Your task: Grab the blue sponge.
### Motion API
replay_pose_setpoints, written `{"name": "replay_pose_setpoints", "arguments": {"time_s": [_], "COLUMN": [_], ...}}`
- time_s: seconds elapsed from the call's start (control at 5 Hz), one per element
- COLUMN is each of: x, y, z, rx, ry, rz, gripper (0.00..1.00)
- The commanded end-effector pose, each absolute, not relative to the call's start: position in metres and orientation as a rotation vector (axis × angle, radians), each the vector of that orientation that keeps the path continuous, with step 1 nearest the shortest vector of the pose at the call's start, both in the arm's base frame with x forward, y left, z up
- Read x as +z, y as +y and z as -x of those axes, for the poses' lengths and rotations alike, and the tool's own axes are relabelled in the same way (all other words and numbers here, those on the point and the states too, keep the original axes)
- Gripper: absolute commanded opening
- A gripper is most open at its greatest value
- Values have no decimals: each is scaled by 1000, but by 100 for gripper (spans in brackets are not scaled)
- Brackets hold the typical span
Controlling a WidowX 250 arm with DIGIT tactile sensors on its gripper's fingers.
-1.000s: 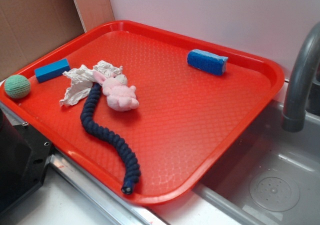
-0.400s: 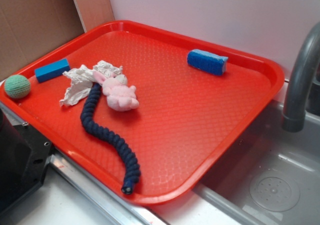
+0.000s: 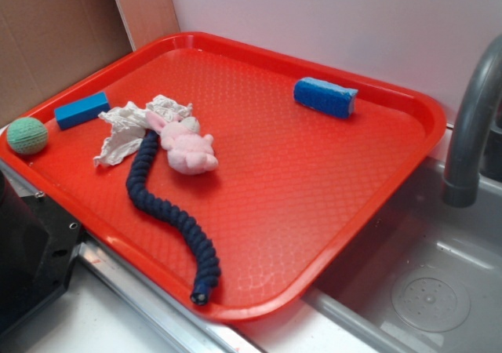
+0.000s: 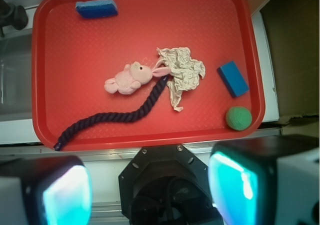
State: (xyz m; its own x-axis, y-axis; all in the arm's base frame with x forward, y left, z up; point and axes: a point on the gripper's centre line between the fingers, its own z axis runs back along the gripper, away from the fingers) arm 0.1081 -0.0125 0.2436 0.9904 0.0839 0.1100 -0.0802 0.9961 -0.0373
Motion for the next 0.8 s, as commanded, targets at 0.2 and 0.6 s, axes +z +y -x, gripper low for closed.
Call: {"name": "replay_pose_setpoints", "arguments": {"time_s": [0.2,0.6], "x": [215,179], "y": [-12,-26], "z": [-196,-214], "rx": [-61,-559], "ry": [-110,-218], "rz": [-36,-37], "gripper": [100,100]}}
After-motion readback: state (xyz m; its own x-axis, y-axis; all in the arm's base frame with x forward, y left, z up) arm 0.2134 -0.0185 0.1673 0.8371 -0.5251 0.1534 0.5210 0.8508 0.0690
